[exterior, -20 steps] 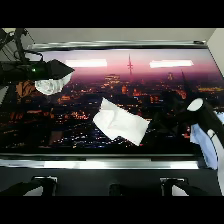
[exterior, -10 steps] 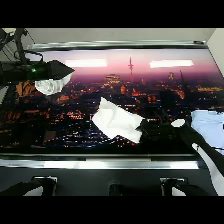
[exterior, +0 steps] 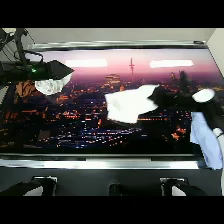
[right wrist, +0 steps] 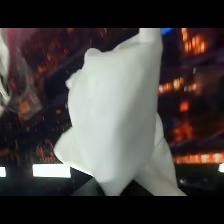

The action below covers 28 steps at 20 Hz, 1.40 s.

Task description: Fold the shirts.

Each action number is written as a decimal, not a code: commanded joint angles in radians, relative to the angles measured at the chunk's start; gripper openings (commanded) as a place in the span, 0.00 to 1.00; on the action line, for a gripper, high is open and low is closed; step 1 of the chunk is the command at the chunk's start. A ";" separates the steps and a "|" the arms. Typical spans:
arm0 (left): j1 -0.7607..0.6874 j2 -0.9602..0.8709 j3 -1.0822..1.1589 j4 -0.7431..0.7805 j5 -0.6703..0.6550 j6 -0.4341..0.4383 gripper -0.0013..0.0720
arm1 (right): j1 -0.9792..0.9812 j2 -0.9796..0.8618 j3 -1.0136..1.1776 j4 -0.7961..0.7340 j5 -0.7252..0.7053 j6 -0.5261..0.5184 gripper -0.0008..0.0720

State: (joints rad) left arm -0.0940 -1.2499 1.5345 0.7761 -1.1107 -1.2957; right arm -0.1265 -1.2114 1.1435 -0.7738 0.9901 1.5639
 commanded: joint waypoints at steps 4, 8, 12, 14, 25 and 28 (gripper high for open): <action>0.001 0.000 0.000 0.004 0.000 0.014 0.06 | -0.429 0.008 0.337 -0.086 0.322 0.101 0.08; 0.001 0.000 0.000 0.004 0.000 0.018 0.06 | -0.661 0.007 0.361 -0.115 0.373 0.100 0.08; 0.001 0.000 0.000 0.004 0.000 0.018 0.06 | -0.801 0.006 0.361 -0.111 0.303 0.102 0.08; 0.001 0.000 0.000 0.004 0.000 0.018 0.06 | -0.813 0.006 0.361 -0.096 0.245 0.110 0.08; 0.001 0.000 0.000 0.003 -0.001 0.060 0.06 | -0.978 -0.001 0.361 -0.070 0.476 0.202 0.08; 0.000 0.000 0.000 0.003 -0.001 0.067 0.06 | -1.054 -0.001 0.361 -0.216 0.681 0.202 0.08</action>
State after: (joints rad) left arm -0.0940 -1.2499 1.5345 0.7795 -1.1114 -1.2442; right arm -1.1110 -1.2118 1.5036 -0.8684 1.4471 1.7573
